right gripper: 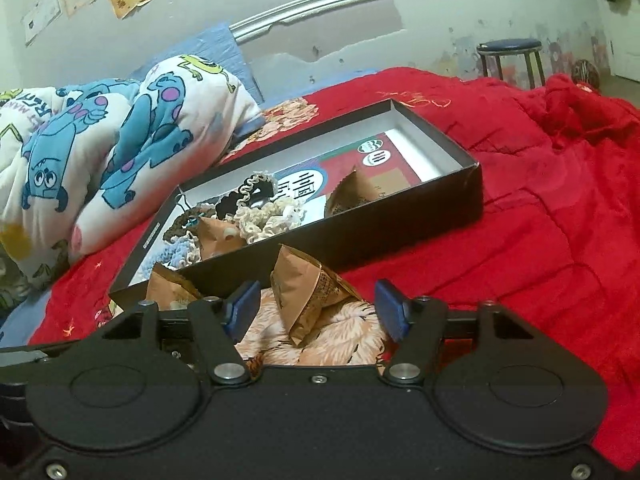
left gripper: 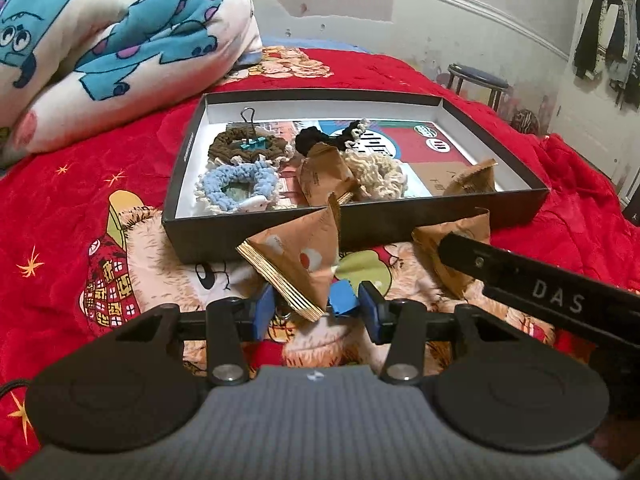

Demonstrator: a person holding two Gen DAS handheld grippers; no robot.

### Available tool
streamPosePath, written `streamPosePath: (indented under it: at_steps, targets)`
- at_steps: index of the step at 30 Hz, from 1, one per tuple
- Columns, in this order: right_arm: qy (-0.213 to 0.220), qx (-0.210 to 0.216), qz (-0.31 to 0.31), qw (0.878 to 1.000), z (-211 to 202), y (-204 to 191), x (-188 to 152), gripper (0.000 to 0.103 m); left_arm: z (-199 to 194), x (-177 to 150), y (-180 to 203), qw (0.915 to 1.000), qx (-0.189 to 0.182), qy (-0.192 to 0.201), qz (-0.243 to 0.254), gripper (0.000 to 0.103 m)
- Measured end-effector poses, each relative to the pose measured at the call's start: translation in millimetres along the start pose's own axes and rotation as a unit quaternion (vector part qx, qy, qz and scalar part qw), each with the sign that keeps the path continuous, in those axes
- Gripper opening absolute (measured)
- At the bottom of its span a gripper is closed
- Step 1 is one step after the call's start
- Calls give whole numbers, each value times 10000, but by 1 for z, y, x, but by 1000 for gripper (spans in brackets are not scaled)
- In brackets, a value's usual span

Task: Organize objects
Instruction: 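Lift both held paper snacks and carry them over the box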

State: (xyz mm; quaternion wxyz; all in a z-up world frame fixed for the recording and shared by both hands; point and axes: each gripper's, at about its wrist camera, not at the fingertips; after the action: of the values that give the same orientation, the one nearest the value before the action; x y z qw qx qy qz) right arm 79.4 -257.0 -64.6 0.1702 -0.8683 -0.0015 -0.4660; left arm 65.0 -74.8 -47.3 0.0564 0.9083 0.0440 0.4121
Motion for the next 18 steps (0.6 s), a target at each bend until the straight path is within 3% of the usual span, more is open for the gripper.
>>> streamPosePath:
  at_steps: [4, 10, 18]
  targets:
    - [-15, -10, 3, 10000, 1, 0, 0, 61, 4, 0, -1, 10000, 49, 51, 22, 61]
    - [-30, 9, 6, 10000, 8, -2, 1, 59, 11, 3, -5, 10000, -19, 21, -1, 27]
    - [-161, -9, -85, 9998, 18, -9, 2, 41, 6, 0, 1, 9997, 16, 177, 158, 25]
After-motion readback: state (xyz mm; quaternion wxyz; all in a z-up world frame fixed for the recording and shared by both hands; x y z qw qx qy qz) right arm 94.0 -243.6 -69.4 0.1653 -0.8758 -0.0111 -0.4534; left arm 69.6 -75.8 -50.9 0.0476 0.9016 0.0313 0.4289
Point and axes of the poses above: each gripper's, at about its wrist camera, not at the fingertips, and z roughly the way its jaws point, y to its right, x to its top, and after that the axes turned 6 degrees about -z, right-handed
